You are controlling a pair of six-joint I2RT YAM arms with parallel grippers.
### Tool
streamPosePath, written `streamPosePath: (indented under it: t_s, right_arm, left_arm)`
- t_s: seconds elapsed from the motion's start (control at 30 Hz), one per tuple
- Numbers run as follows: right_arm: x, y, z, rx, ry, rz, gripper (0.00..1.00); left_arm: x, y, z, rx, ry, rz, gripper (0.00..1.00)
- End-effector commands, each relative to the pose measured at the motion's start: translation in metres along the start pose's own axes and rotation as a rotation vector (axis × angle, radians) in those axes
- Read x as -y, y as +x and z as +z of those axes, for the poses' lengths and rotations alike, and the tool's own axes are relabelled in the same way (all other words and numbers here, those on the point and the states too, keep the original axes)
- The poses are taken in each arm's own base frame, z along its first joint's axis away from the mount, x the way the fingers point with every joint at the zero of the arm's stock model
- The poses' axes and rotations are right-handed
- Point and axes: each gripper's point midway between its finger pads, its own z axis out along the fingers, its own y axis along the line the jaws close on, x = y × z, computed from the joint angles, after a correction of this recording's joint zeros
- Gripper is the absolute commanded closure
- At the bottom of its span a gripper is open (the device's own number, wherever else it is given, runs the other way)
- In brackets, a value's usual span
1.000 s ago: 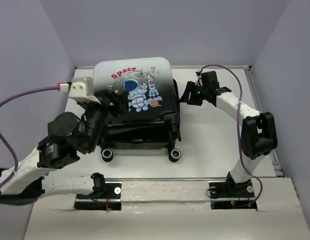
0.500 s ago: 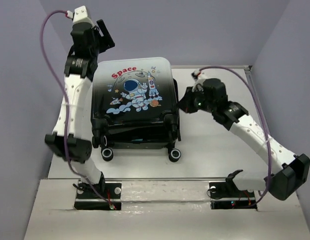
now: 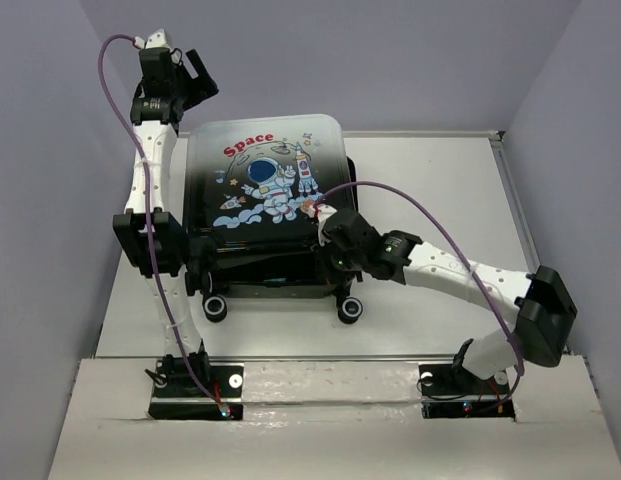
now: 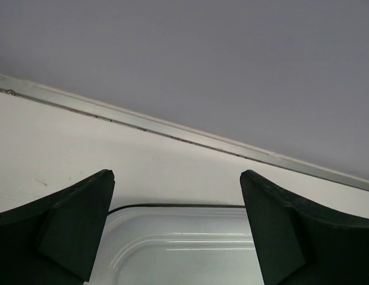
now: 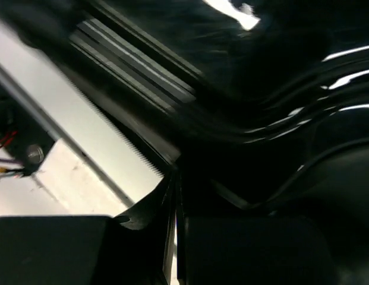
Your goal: Pack the luggage
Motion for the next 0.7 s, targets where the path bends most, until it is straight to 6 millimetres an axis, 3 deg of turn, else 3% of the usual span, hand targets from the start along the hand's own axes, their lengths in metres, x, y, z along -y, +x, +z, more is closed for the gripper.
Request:
streamPosePath:
  t_s: [0.0,0.07,0.1,0.2,0.23,0.3,0.47,0.53,0.57,0.67]
  right_arm:
    - [0.087,-0.014,-0.003,0.081,0.313,0.114,0.93]
    - [0.118,-0.011,-0.009,0.107,0.38,0.2,0.93]
    - [0.151,-0.002,-0.023,0.13,0.453,0.269,0.93]
    - [0.195,0.004,-0.054,0.195,0.537,0.373,0.93]
    - [0.222,0.006,-0.077,0.247,0.6,0.43,0.93]
    - [0.247,0.008,-0.099,0.293,0.665,0.487,0.93]
    - [0.263,-0.004,-0.123,0.388,0.677,0.549,0.93]
    - [0.253,-0.011,-0.127,0.409,0.627,0.537,0.83]
    - [0.245,-0.015,-0.13,0.422,0.59,0.522,0.71]
    - [0.238,-0.016,-0.129,0.409,0.555,0.52,0.61]
  left_arm:
    - [0.027,-0.036,0.001,0.116,0.097,0.017,0.01]
    - [0.026,-0.04,0.003,0.132,0.1,0.016,0.01]
    - [0.027,-0.043,0.003,0.146,0.105,0.017,0.01]
    - [0.025,-0.045,0.006,0.16,0.097,0.014,0.01]
    - [0.026,-0.047,0.007,0.17,0.104,0.012,0.01]
    - [0.026,-0.046,0.009,0.169,0.11,0.003,0.01]
    - [0.028,-0.044,0.018,0.188,0.133,-0.003,0.01]
    - [0.028,-0.046,0.022,0.201,0.143,0.006,0.01]
    - [0.029,-0.036,0.029,0.174,0.16,0.013,0.01]
    - [0.019,0.007,0.052,0.066,0.156,0.006,0.01]
